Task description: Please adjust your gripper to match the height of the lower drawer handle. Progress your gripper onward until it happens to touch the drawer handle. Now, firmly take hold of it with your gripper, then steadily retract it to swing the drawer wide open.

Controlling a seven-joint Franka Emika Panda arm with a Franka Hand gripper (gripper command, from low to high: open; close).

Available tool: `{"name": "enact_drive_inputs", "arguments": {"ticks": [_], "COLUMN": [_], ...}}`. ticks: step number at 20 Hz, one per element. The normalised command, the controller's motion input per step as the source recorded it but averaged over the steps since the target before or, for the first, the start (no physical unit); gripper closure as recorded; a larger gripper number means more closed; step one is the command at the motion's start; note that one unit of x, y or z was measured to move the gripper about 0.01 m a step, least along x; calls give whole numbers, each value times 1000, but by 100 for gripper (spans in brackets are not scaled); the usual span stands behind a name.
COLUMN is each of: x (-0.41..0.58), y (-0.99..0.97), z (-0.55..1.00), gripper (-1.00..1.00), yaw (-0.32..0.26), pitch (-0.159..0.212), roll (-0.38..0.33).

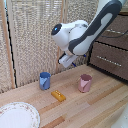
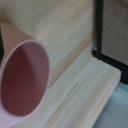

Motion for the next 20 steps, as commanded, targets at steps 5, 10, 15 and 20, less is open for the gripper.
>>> {"name": "enact_drive_inputs", "arguments": {"ticks": [5, 10, 15, 20], "x": [-3, 0, 0, 0], "y": [-444, -470, -486, -499], "z": [0, 0, 0, 0], "gripper": [-100, -100, -100, -100], "yaw": [110, 134, 137, 132], "pitch": [-2, 0, 0, 0], "roll": [-268, -224, -215, -216]}}
